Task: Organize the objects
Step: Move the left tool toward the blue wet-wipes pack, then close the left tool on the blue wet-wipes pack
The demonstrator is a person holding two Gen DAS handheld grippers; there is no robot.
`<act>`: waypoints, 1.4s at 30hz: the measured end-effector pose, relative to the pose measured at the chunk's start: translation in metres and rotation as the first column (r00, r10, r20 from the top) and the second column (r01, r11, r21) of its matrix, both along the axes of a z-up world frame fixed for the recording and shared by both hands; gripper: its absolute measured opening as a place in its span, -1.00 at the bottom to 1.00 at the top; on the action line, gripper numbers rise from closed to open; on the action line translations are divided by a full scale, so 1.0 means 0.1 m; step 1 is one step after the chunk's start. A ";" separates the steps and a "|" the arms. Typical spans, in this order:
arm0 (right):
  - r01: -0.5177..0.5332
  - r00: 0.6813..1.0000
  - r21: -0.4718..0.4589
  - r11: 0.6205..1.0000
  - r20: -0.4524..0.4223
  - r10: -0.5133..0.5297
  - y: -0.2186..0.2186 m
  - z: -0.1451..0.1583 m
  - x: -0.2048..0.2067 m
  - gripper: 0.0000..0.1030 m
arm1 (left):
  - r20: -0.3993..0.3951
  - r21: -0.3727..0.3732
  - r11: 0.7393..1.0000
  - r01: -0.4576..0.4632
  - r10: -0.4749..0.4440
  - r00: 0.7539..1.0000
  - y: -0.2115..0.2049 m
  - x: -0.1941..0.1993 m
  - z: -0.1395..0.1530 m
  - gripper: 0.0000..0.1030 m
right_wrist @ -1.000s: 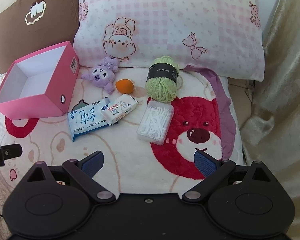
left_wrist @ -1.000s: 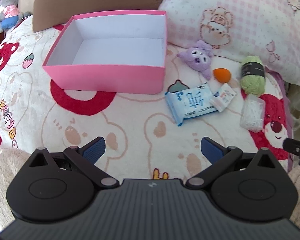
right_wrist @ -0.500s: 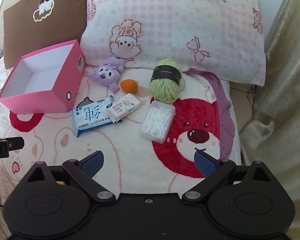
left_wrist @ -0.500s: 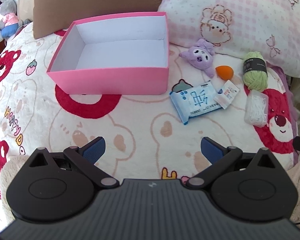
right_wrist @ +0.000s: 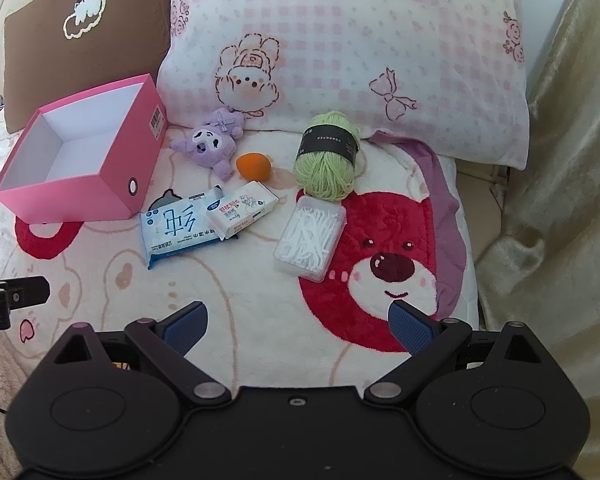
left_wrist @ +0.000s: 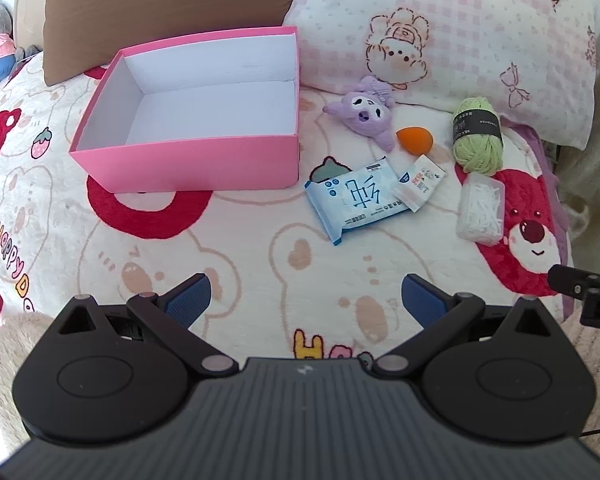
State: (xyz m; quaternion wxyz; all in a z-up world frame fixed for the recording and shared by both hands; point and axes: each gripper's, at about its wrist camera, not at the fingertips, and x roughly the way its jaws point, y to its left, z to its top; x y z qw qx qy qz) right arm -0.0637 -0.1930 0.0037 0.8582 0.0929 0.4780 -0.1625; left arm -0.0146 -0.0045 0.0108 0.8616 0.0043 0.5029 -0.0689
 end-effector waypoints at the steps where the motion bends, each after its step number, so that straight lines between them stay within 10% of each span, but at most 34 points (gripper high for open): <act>1: 0.002 1.000 0.005 1.000 0.001 -0.002 -0.01 0.00 0.00 0.92 | -0.001 -0.004 1.000 0.000 0.000 1.000 0.00 0.00 0.00 1.00; 13: -0.113 0.989 0.009 0.994 0.092 0.111 0.05 0.13 0.02 0.92 | 0.031 -0.045 0.999 -0.003 0.005 1.000 -0.03 0.05 0.17 1.00; 23: -0.343 0.878 0.030 0.939 0.366 0.309 0.00 0.08 0.31 0.92 | 0.084 -0.081 0.997 0.006 0.001 0.996 -0.10 0.41 0.26 1.00; 42: -0.492 0.851 0.041 0.869 0.235 0.470 0.16 -0.43 0.91 0.81 | 0.104 -0.156 0.988 -0.007 0.024 0.994 -0.31 0.80 -0.32 0.95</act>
